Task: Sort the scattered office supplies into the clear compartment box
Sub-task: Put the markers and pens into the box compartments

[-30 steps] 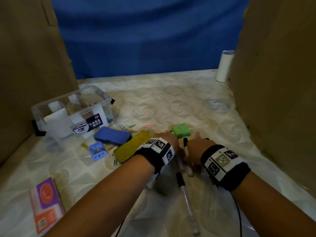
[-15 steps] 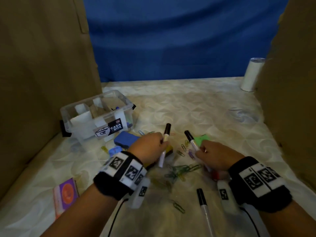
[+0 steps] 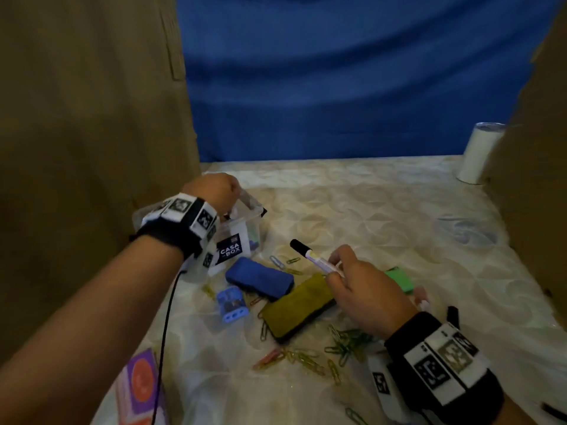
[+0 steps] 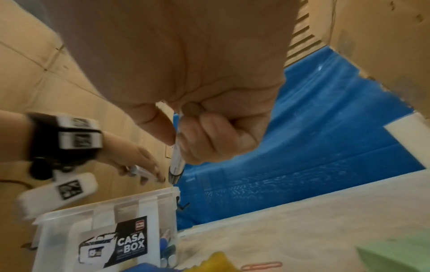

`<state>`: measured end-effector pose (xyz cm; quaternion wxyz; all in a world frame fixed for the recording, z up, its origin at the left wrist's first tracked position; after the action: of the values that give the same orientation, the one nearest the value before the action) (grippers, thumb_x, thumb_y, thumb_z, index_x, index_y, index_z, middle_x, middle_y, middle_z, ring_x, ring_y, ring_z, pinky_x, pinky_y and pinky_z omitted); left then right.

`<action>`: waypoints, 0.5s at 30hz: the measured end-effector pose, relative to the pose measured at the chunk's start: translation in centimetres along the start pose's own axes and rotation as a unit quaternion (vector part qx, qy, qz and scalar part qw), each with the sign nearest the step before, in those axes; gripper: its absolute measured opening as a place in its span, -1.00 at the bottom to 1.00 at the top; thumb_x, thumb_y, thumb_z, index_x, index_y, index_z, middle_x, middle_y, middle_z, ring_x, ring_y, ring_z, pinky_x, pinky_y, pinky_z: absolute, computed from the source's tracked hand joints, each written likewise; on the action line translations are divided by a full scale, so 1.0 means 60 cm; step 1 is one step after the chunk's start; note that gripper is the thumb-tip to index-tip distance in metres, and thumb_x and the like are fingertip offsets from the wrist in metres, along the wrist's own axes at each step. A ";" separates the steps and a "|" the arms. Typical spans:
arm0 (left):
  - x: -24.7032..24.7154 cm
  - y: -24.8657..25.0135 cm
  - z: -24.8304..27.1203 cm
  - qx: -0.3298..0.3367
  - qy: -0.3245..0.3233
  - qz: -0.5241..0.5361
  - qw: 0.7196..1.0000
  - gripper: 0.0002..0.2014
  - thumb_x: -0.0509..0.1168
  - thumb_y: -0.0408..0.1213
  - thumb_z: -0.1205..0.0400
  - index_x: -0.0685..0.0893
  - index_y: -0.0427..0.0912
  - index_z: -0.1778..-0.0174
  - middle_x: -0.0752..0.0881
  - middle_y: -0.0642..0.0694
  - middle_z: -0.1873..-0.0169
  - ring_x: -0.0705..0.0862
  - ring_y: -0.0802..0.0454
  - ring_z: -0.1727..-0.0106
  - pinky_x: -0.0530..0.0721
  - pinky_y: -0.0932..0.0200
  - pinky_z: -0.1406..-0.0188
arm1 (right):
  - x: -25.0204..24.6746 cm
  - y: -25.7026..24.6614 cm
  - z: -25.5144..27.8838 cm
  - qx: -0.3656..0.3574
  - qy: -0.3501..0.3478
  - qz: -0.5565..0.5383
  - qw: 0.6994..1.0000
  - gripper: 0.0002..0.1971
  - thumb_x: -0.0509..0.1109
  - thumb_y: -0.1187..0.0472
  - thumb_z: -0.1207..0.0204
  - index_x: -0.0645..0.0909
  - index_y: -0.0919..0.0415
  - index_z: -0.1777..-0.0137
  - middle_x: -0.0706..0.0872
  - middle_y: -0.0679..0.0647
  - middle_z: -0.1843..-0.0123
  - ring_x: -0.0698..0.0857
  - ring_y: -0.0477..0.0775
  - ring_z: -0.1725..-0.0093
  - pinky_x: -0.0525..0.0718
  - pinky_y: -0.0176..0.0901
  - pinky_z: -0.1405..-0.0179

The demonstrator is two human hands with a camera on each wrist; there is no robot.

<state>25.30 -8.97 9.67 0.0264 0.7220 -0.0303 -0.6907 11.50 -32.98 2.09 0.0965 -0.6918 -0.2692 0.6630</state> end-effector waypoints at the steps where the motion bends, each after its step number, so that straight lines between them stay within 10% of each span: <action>1: 0.001 -0.003 -0.019 -0.012 -0.031 -0.017 0.999 -0.71 0.10 -0.18 -0.70 0.74 -0.13 -0.05 0.75 -0.16 -0.08 0.68 -0.17 -0.07 0.63 -0.01 -0.10 | -0.002 0.002 0.002 0.002 0.003 0.001 1.000 -0.87 0.06 0.04 -0.66 0.29 0.04 -0.11 0.53 -0.01 0.37 0.50 0.09 0.42 0.29 -0.07 0.52; 6: 0.035 -0.014 -0.080 -0.030 -0.133 -0.001 0.991 -0.38 0.25 -0.20 -0.64 0.65 0.19 0.83 0.67 0.08 0.61 0.65 -0.04 0.31 0.59 0.15 0.16 | -0.019 0.030 0.015 0.041 0.007 0.000 0.999 -0.90 0.05 0.06 -0.64 0.27 -0.02 -0.11 0.56 -0.02 0.35 0.54 0.08 0.37 0.36 -0.09 0.45; 8: 0.084 -0.065 -0.168 -0.039 -0.186 -0.082 0.978 -0.46 0.36 -0.18 -0.57 0.63 0.44 0.72 0.72 -0.04 0.43 0.65 -0.02 0.28 0.65 0.10 0.12 | -0.021 0.046 0.021 0.063 0.012 -0.007 0.998 -0.91 0.00 -0.01 -0.57 0.24 -0.12 -0.05 0.54 -0.04 0.38 0.55 0.05 0.37 0.51 0.02 0.26; 10: 0.182 -0.175 -0.340 -0.054 -0.222 -0.095 0.969 -0.65 0.62 0.08 -0.20 0.68 0.51 0.19 0.67 -0.16 0.11 0.69 -0.04 0.09 0.70 0.01 0.01 | -0.021 0.058 0.025 0.085 0.012 -0.012 0.996 -0.89 -0.05 -0.08 -0.45 0.19 -0.22 0.04 0.51 -0.06 0.44 0.54 0.01 0.41 0.56 0.17 0.04; 12: 0.197 -0.185 -0.384 -0.012 -0.248 -0.038 0.968 -0.30 0.55 0.38 0.14 0.54 0.67 0.05 0.67 0.02 -0.02 0.71 -0.05 0.10 0.72 0.05 0.06 | -0.019 0.058 0.025 0.093 0.012 -0.007 0.996 -0.87 -0.06 -0.08 -0.44 0.19 -0.22 0.02 0.50 -0.07 0.44 0.52 -0.01 0.41 0.56 0.17 0.03; 15: 0.074 -0.060 -0.148 0.000 -0.137 -0.070 0.988 -0.74 0.22 0.05 -0.60 0.69 0.24 -0.16 0.69 -0.16 -0.13 0.69 -0.19 -0.07 0.61 0.07 -0.08 | -0.015 0.041 0.026 0.071 0.000 0.009 0.997 -0.86 0.03 0.05 -0.63 0.29 -0.04 -0.15 0.55 -0.07 0.34 0.51 0.01 0.38 0.42 -0.10 0.38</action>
<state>34.39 -5.76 5.38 -0.0264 0.6211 0.0170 -0.7831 10.64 -35.82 1.52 0.1393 -0.6858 -0.2149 0.6813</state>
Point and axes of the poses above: each hand's wrist, its own z-axis away from the middle knuckle, its own x-axis out of the palm, y = z × x, the point moved 4 cm from there along -z, towards the middle knuckle
